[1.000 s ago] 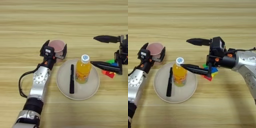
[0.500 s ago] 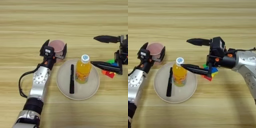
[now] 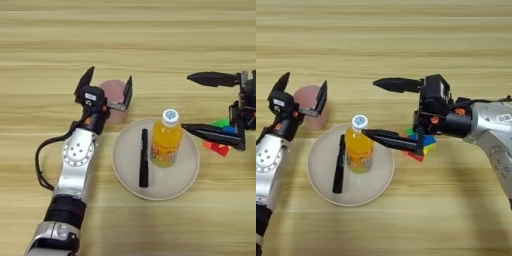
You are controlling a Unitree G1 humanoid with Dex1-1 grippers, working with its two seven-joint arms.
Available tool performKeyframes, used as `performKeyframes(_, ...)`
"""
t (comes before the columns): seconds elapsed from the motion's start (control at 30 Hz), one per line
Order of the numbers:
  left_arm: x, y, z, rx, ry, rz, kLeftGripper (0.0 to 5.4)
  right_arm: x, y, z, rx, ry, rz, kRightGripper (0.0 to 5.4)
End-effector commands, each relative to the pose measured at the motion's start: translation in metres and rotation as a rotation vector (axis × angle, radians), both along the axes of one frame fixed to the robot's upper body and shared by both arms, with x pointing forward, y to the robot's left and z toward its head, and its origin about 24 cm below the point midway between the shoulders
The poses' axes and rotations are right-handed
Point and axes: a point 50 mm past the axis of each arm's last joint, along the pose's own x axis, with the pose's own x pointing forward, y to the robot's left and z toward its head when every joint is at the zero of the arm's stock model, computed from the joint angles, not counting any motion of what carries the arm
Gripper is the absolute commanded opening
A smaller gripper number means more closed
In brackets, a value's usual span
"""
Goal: Move the objects on the table
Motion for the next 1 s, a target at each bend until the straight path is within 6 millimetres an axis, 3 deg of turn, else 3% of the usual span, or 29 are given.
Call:
performKeyframes(0.03, -0.004, 0.000, 0.014, -0.014, -0.058, -0.017, 5.39, 0.000, 0.000, 0.001, 0.005, -0.017, -0.002, 5.40)
performKeyframes(0.43, -0.014, 0.022, 0.051, -0.008, -0.180, 0.027, 5.39, 0.004, -0.009, 0.006, 0.081, -0.036, -0.081, 5.40)
performKeyframes(0.8, -0.017, 0.040, 0.056, 0.007, -0.185, 0.086, 5.39, 0.004, -0.020, 0.008, 0.149, -0.075, -0.228, 5.40)
performKeyframes(1.0, -0.016, 0.047, 0.051, 0.013, -0.164, 0.113, 5.39, -0.004, -0.014, -0.018, 0.031, -0.068, -0.214, 5.40)
